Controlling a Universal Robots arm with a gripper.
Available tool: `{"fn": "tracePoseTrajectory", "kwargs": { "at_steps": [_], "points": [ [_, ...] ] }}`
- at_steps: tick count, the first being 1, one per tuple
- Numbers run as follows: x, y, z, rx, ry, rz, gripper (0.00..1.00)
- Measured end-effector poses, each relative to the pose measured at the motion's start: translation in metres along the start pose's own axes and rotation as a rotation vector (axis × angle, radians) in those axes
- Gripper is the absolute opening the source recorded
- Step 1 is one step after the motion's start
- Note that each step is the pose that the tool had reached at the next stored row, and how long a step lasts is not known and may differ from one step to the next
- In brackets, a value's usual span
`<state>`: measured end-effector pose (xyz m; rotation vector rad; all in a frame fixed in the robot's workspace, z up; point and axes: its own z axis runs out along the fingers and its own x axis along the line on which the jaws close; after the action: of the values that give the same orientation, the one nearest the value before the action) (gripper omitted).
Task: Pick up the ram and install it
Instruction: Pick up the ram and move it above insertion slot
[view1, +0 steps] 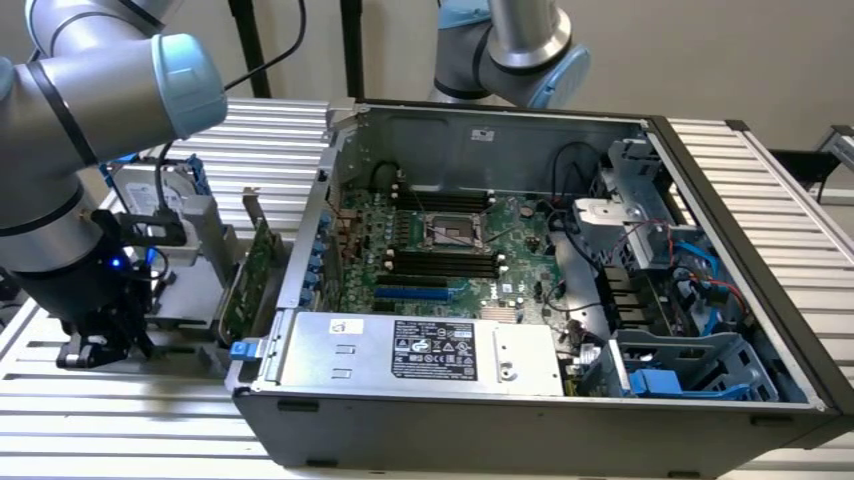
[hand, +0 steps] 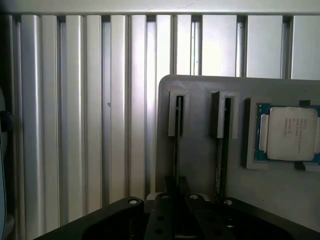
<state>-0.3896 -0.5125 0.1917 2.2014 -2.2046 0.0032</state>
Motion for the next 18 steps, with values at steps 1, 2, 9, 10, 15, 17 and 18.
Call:
{"fn": "tracePoseTrajectory", "kwargs": {
  "at_steps": [1,2,9,10,15,17,18],
  "points": [
    [0.0000,-0.0001,0.0000,0.0000,0.0009,0.000,0.14],
    [0.0000,-0.0001,0.0000,0.0001,0.0019,0.001,0.14],
    [-0.0001,-0.0006,0.0000,-0.0003,0.0079,0.012,0.14],
    [-0.0001,-0.0007,0.0000,-0.0003,0.0082,0.015,0.14],
    [-0.0003,-0.0009,-0.0001,-0.0006,0.0086,0.022,0.14],
    [-0.0003,-0.0010,-0.0001,-0.0005,0.0087,0.022,0.14],
    [-0.0003,-0.0010,-0.0001,-0.0005,0.0086,0.022,0.14]
  ]
}}
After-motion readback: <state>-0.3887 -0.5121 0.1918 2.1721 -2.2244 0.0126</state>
